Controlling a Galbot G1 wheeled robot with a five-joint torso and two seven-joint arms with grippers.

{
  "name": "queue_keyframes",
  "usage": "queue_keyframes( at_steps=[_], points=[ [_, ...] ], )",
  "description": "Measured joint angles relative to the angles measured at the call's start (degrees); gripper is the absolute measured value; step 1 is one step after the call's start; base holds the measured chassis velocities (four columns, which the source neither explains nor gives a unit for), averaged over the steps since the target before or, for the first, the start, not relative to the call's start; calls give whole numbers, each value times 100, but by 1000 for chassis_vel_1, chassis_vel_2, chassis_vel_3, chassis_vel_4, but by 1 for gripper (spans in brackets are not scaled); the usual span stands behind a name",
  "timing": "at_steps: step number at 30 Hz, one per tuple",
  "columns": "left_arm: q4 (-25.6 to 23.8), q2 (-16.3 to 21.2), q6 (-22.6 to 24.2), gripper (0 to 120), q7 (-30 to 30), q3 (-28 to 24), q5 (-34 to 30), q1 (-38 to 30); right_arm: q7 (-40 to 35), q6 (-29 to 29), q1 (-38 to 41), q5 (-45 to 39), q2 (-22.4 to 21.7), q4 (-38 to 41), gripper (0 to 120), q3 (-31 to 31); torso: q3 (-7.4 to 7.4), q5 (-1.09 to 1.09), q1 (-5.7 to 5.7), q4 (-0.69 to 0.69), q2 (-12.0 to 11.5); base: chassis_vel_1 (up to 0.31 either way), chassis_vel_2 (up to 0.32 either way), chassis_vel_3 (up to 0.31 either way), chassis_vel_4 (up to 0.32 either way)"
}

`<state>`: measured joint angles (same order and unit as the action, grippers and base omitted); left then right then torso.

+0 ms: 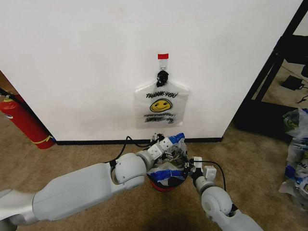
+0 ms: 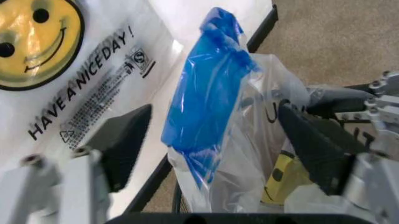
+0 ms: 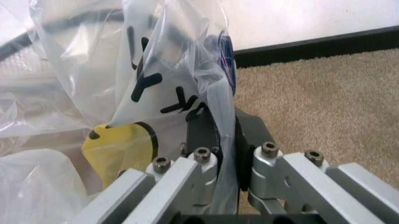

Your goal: Pick up the garbage bag from the wall and place it over the trash bin.

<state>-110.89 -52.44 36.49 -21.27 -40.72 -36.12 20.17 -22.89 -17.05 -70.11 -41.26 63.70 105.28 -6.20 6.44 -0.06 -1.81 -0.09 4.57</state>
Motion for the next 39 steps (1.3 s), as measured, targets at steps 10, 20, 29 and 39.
queue_keyframes(
  at_steps=[10,20,29,39],
  points=[
    [193,-73,-86,38,-73,3,-36,-34,-7,8,-47,-253,39,60,2,-31,0,0,0,1,0,0,0,0,0],
    [161,-79,36,2,-224,147,-406,-369,-66,43,-262,-833,25,619,2,-201,0,0,0,0,0,0,0,0,0],
    [127,191,246,0,-284,348,-794,-525,90,228,-424,-975,30,785,2,-306,0,0,0,1,0,0,0,0,0],
    [729,251,564,0,-252,351,-1494,-829,231,272,-517,-1028,-2,881,2,-291,0,1,0,1,0,0,0,0,0]
  ],
)
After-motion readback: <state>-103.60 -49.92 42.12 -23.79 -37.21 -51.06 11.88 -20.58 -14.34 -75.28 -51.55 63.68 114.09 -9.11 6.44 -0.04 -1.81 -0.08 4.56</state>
